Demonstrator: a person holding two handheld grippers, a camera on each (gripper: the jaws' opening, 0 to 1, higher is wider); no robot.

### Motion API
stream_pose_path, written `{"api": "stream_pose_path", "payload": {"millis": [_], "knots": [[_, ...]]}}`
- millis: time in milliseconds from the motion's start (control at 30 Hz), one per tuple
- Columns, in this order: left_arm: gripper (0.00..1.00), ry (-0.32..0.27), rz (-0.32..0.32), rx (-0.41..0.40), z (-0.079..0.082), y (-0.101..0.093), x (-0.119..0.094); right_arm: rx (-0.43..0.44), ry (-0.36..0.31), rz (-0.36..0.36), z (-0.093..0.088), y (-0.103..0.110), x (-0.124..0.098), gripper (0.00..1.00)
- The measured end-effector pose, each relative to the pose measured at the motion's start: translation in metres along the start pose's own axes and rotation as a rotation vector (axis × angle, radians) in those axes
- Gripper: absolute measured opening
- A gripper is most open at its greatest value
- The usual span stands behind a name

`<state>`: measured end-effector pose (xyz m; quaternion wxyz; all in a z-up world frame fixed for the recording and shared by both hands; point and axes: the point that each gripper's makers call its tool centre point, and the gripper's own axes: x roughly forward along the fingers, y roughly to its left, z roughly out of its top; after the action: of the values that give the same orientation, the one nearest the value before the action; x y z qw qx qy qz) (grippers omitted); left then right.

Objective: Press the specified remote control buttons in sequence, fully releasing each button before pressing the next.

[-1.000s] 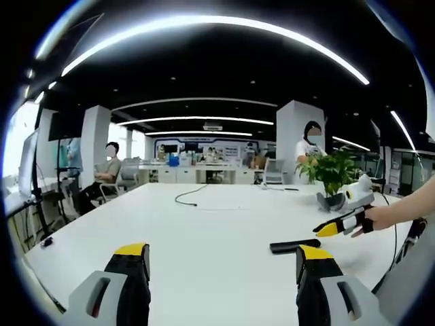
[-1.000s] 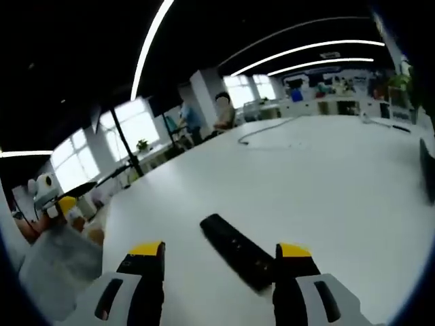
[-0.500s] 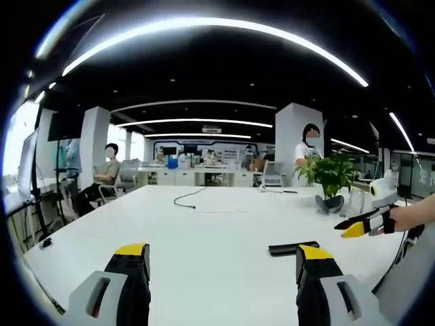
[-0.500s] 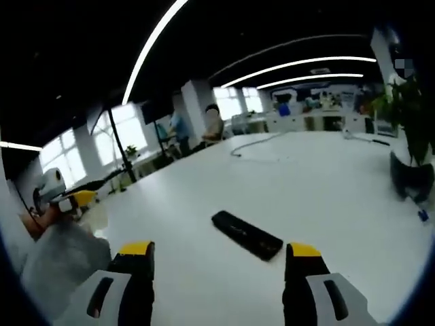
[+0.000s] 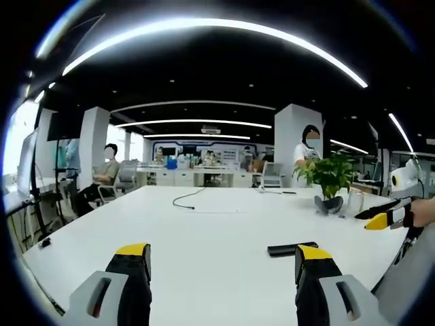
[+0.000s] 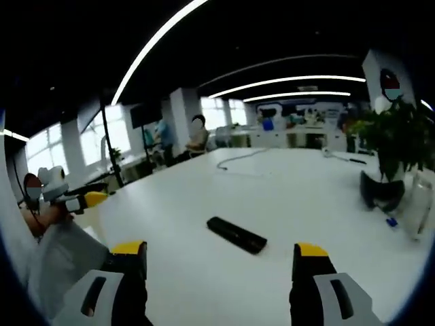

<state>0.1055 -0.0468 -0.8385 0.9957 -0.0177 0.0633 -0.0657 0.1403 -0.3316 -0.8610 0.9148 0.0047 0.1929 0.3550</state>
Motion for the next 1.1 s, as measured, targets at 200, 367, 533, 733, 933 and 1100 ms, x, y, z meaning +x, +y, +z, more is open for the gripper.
{"api": "stream_pose_path", "payload": {"millis": [200, 367, 533, 733, 933, 1100], "knots": [[0.90, 0.009, -0.008, 0.004, -0.002, -0.001, 0.001, 0.028, -0.030, -0.075, 0.001, -0.006, -0.016, 0.88], [0.91, 0.026, -0.032, 0.004, -0.005, -0.004, 0.001, 0.059, -0.076, -0.121, 0.008, 0.001, -0.023, 0.93], [0.91, 0.043, -0.056, 0.016, -0.008, -0.008, 0.002, 0.036, -0.083, -0.175, 0.008, -0.003, -0.026, 0.99], [0.92, 0.058, -0.116, 0.039, -0.011, -0.017, 0.002, -0.015, -0.157, -0.209, 0.022, -0.004, -0.031, 0.99], [0.90, 0.057, -0.161, 0.067, -0.011, -0.026, 0.001, -0.056, -0.116, -0.226, 0.014, -0.009, -0.029, 0.99], [0.89, 0.026, -0.196, 0.052, -0.006, -0.030, -0.001, -0.068, -0.130, -0.270, 0.015, -0.017, -0.035, 0.99]]}}
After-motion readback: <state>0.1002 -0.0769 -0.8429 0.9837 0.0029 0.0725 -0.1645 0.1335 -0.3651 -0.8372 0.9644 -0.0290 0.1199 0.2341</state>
